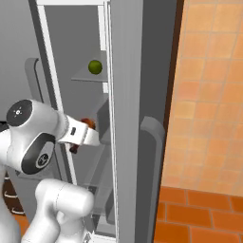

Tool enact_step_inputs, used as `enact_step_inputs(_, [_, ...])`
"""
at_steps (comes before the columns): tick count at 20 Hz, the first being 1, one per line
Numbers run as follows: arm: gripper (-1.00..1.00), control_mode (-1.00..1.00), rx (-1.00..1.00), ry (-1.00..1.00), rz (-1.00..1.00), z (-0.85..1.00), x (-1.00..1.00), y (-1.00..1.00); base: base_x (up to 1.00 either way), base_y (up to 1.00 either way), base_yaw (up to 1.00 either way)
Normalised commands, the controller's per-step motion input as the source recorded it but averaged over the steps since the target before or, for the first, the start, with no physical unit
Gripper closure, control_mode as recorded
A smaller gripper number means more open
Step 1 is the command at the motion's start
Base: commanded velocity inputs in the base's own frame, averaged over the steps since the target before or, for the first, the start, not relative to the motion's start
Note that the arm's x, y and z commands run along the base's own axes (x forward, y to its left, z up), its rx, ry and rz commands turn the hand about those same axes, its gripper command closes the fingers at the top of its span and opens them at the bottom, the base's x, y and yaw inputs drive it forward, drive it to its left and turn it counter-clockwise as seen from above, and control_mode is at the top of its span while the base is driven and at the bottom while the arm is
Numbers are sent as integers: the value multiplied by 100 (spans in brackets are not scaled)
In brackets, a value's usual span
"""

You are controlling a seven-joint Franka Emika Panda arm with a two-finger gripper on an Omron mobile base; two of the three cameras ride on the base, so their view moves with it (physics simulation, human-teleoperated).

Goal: Place one lime and one chicken drumstick in each tupperware on the nearby counter, to pack two identical lunches.

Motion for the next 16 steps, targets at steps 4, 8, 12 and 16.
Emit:
enact_step_inputs(4, [100,-100,0,-6,8,-9,-100,6,0,0,0])
enact_step_inputs(8, [100,100,0,-1,3,-10,-25,7,-75,33,13])
enact_step_inputs(12, [100,100,0,0,0,0,0,0,-64,94,28])
enact_step_inputs(16, [100,100,0,0,0,0,0,0,1,100,36])
